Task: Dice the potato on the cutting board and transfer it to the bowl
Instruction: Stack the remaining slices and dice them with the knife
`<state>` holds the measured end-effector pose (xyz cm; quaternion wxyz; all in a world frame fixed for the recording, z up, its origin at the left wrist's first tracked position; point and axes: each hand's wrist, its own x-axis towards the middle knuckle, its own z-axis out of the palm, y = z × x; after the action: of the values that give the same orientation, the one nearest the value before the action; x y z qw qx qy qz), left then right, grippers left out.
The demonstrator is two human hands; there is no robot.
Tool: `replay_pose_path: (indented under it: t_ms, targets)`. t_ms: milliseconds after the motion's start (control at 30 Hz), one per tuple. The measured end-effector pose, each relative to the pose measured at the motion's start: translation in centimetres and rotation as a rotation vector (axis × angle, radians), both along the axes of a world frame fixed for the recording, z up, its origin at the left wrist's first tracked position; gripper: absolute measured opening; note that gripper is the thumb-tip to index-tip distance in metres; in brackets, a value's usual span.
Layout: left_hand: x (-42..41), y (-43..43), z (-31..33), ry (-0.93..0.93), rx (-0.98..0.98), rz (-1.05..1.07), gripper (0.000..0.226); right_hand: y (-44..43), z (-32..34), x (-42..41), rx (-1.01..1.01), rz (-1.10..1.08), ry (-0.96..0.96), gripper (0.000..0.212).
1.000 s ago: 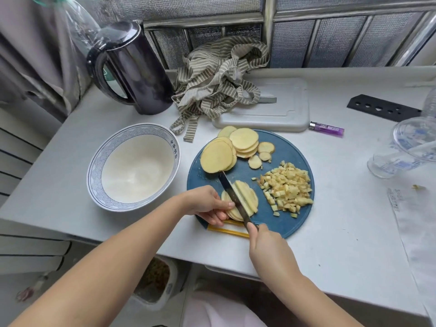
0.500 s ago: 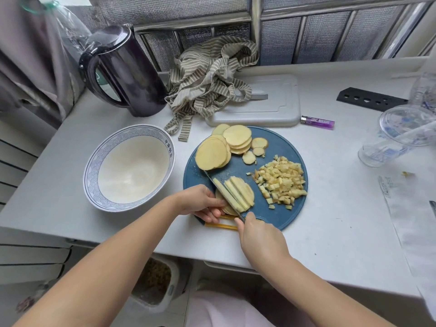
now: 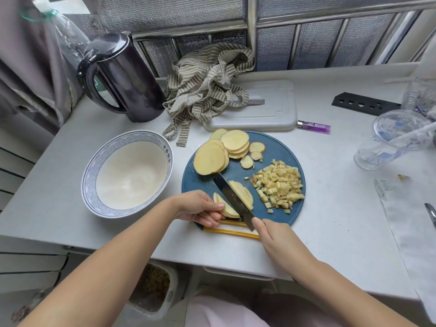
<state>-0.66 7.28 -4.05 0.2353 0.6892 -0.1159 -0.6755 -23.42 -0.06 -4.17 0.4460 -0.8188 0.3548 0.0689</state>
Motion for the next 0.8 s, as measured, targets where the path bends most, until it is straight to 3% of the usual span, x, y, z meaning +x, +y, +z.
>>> replay_pose_path:
  t_ms: [500,667,800]
  targets:
    - [-0.2,0.3,-0.8,-0.089,-0.067,-0.037,0.027,-1.3,2.5,-0.3,0.079,0.081,0.022,0.047]
    - [-0.1,0.1,-0.8,-0.097,-0.081,-0.054,0.026,-0.9,1.3,-0.5,-0.011,0.123,0.019,0.051]
    - [0.0,-0.2,-0.8,-0.091,-0.077,-0.062,0.026,-0.3,1.1,-0.3,-0.038,0.131,0.031,0.043]
